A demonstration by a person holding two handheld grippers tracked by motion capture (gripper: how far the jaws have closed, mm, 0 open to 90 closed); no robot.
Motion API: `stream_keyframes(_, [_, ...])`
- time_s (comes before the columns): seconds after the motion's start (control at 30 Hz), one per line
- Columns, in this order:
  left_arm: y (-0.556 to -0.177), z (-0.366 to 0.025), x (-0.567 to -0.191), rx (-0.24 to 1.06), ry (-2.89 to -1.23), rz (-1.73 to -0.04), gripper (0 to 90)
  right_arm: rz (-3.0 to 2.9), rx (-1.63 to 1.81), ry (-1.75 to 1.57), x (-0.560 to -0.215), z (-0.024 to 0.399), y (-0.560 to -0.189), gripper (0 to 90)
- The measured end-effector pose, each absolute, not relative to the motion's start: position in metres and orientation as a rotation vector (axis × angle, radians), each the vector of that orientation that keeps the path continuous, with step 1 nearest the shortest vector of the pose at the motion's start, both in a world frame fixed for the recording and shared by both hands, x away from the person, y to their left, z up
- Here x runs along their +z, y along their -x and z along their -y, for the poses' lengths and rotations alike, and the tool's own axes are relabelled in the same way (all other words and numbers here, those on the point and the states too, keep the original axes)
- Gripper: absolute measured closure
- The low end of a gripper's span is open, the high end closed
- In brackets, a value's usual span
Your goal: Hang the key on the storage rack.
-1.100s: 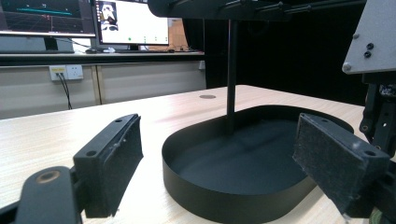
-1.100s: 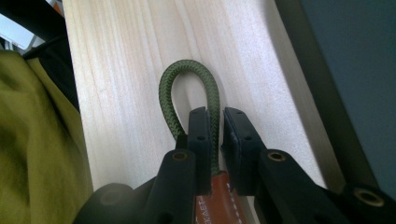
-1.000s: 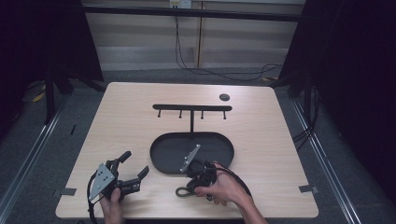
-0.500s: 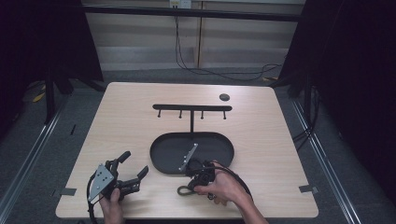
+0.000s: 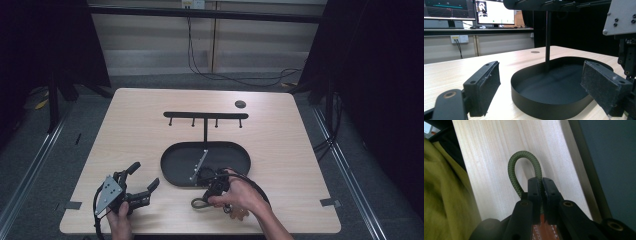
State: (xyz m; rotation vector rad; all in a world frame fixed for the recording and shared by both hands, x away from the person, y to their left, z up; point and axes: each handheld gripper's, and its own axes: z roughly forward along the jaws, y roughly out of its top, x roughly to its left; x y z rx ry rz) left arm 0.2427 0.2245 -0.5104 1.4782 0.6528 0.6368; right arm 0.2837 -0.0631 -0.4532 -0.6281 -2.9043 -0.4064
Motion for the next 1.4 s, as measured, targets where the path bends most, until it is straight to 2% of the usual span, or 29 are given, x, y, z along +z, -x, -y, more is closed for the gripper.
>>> stream_keyframes(0.73, [-0.243, -0.224, -0.51, 0.636, -1.478, -0.653, 15.4, 2.98, -0.269, 0.582, -0.421, 0.059, -0.288, 85.8])
stream_keyframes(1.4, [-0.243, -0.224, -0.51, 0.636, -1.479, -0.653, 15.3, 3.012, -0.221, 0.618, -0.363, 0.073, -0.304, 85.8])
